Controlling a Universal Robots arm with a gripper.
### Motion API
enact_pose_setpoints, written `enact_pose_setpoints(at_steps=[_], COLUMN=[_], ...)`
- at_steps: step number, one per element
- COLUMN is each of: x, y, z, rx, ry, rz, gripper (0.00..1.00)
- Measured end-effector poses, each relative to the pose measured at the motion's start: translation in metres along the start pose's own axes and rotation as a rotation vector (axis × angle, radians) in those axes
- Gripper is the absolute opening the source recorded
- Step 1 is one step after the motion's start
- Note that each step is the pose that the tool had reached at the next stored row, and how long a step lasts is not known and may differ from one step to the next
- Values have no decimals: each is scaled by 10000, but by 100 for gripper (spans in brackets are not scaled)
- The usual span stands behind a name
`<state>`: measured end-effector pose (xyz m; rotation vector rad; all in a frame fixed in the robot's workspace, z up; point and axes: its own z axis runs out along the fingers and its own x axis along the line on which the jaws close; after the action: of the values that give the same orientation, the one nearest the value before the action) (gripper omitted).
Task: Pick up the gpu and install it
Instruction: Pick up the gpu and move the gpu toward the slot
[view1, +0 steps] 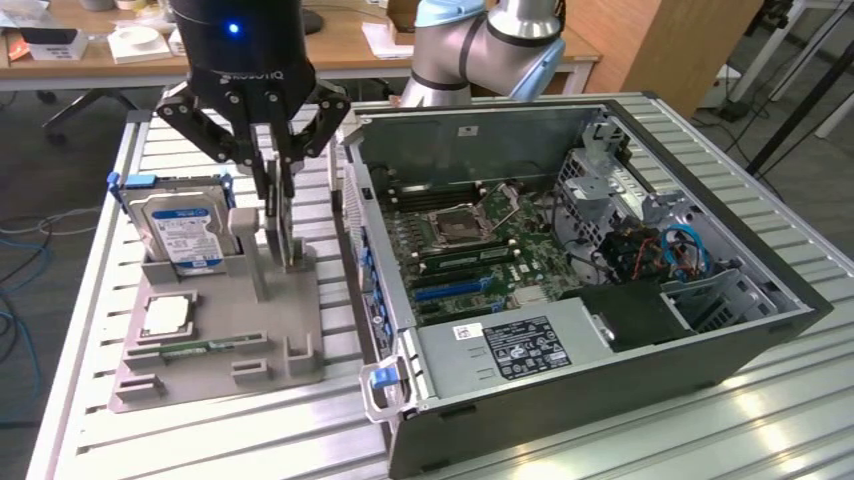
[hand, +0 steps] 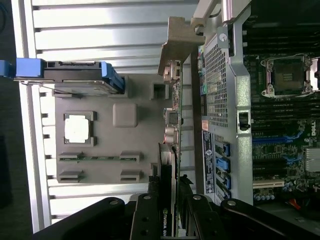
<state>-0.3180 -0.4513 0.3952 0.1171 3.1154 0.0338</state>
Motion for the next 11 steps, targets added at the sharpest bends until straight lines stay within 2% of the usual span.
enact_pose_setpoints(at_steps=[11], x=[-4], y=[4], z=[-150], rx=[-42], ry=[-1], rz=[-14], gripper=[27])
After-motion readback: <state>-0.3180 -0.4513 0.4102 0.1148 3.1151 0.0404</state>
